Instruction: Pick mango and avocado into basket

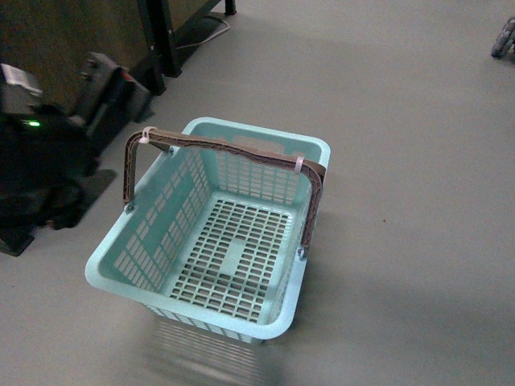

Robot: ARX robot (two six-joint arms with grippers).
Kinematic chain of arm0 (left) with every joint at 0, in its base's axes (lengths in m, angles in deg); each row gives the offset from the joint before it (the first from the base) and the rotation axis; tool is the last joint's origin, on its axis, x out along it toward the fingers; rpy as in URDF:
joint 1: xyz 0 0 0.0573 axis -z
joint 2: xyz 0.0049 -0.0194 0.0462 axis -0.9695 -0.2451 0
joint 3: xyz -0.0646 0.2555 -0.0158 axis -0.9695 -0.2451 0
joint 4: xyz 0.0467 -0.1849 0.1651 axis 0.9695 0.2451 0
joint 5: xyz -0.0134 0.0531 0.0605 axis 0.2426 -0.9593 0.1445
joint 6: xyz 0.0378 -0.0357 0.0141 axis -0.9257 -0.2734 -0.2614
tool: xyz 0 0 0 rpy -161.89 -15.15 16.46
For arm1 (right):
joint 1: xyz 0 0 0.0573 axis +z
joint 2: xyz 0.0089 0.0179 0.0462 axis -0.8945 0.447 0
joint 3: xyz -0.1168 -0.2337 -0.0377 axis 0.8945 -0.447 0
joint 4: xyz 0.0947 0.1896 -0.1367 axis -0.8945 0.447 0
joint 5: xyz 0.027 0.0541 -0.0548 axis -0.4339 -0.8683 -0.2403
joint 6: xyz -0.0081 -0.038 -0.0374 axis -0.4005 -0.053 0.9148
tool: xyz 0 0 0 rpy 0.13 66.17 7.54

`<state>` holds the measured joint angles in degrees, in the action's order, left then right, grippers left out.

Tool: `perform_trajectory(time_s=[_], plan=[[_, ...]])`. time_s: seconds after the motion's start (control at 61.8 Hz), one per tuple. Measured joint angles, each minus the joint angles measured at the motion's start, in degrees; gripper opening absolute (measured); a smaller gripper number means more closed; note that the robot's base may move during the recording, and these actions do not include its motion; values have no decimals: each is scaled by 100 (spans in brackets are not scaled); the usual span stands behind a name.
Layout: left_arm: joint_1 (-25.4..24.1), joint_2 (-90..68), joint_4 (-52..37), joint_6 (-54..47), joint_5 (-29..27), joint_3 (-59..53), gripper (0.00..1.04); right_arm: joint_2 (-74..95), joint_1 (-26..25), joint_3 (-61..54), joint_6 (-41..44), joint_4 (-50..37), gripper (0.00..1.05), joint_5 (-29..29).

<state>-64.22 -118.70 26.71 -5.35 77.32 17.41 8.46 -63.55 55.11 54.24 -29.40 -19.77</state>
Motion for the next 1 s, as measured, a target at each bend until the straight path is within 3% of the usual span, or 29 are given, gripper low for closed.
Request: perform_trajectory(time_s=[0.227, 0.534, 0.793, 1.003], plan=[[595, -1731, 201, 667, 55, 1834, 97, 0, 0, 0, 0, 0, 97, -2], [697, -3158, 186, 1340, -155, 3858, 97, 0, 0, 0, 0, 0, 97, 0], [610, -3460, -688, 2127, -378, 4162, 48, 0, 0, 0, 0, 0, 97, -2], [402, -3117, -831, 2535, -511, 3550, 13, 0, 0, 0, 0, 0, 97, -2]])
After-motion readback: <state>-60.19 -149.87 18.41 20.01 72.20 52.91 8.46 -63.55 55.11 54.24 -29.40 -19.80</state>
